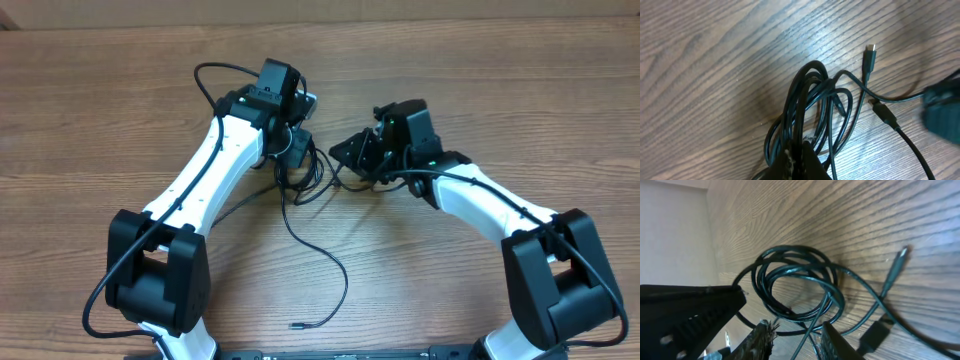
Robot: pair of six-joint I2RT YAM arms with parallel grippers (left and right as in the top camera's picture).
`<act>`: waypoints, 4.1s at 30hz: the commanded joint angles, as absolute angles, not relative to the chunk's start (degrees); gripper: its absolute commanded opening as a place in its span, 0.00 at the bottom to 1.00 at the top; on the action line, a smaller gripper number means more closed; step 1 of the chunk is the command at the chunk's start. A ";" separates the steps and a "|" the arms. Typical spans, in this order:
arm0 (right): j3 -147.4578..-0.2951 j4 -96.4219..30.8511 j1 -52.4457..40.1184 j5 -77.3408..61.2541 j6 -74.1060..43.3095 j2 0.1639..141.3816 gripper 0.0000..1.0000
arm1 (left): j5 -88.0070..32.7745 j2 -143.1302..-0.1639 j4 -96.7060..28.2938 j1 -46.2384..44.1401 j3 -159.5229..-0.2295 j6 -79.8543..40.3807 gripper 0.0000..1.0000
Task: Untangle cables
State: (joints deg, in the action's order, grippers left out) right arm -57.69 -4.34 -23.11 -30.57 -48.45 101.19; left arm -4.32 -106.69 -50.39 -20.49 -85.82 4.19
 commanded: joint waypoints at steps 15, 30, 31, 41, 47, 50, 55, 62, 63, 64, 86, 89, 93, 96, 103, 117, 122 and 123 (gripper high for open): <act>-57.36 -3.79 -24.97 -24.97 -78.94 103.66 0.53 | -14.11 -97.56 -49.91 -20.18 -88.79 8.40 0.04; -57.32 -8.49 -27.53 -16.58 -83.96 103.70 0.54 | -22.61 -96.66 -45.39 -20.27 -88.79 7.11 0.04; -57.32 -8.97 -28.08 -15.31 -83.96 103.70 0.54 | -22.63 -96.51 -44.77 -20.27 -88.79 6.66 0.04; -57.32 -10.72 -28.86 -9.67 -80.49 103.70 0.54 | -13.89 -93.10 -43.31 -20.25 -88.79 4.93 0.04; -57.32 -12.19 -28.16 -8.80 -80.49 103.70 0.54 | -12.05 -91.13 -43.11 -20.25 -88.79 4.25 0.04; -57.32 -12.34 -28.14 -8.80 -80.49 103.70 0.54 | -11.86 -91.07 -44.14 -20.25 -88.77 3.81 0.04; -57.34 -12.32 -27.44 -8.84 -76.09 103.68 0.49 | -11.81 -91.07 -47.88 -20.25 -88.77 3.86 0.04; -57.41 -12.12 -24.53 -11.11 -68.79 103.48 0.35 | -11.86 -91.29 -52.14 -20.27 -87.99 3.86 0.04; -57.41 -12.14 -23.90 -12.23 -68.05 103.35 0.33 | -11.97 -91.39 -52.51 -20.27 -87.72 3.84 0.04; -57.41 -12.14 -23.24 -13.41 -66.76 103.18 0.27 | -12.08 -91.50 -52.56 -20.27 -87.35 3.84 0.04; -57.39 -13.82 -20.49 -13.26 -51.96 97.93 0.04 | -17.65 -91.61 -46.44 -20.29 -72.75 -6.17 0.04; -57.39 -15.35 -20.49 -11.53 -51.96 97.93 0.05 | -17.65 -91.61 -44.16 -20.34 -70.00 -9.43 0.04; -57.39 -18.48 -20.49 -7.64 -51.99 97.93 0.05 | -18.48 -91.61 -41.63 -20.51 -66.04 -10.76 0.04; -57.39 -20.23 -20.51 -5.72 -51.96 97.93 0.06 | -19.57 -91.61 -40.29 -20.99 -64.53 -10.76 0.04; -57.36 -23.22 -20.51 -2.02 -51.99 97.95 0.19 | -19.55 -91.61 -38.65 -22.72 -63.77 -11.73 0.04; -57.36 -26.28 -20.51 3.18 -52.01 97.95 0.26 | -19.57 -91.61 -38.28 -24.91 -63.75 -14.44 0.04; -57.36 -26.28 -20.51 3.18 -52.01 97.95 0.26 | -19.51 -91.59 -38.06 -24.88 -64.34 -14.33 0.05; -57.36 -26.30 -20.51 3.18 -52.01 97.95 0.26 | -19.53 -91.59 -38.11 -24.88 -64.77 -14.35 0.05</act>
State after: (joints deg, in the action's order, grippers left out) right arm -57.67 -26.52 -20.62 1.98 -52.27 99.24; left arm -18.50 -92.40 -38.20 -24.67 -64.20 -13.61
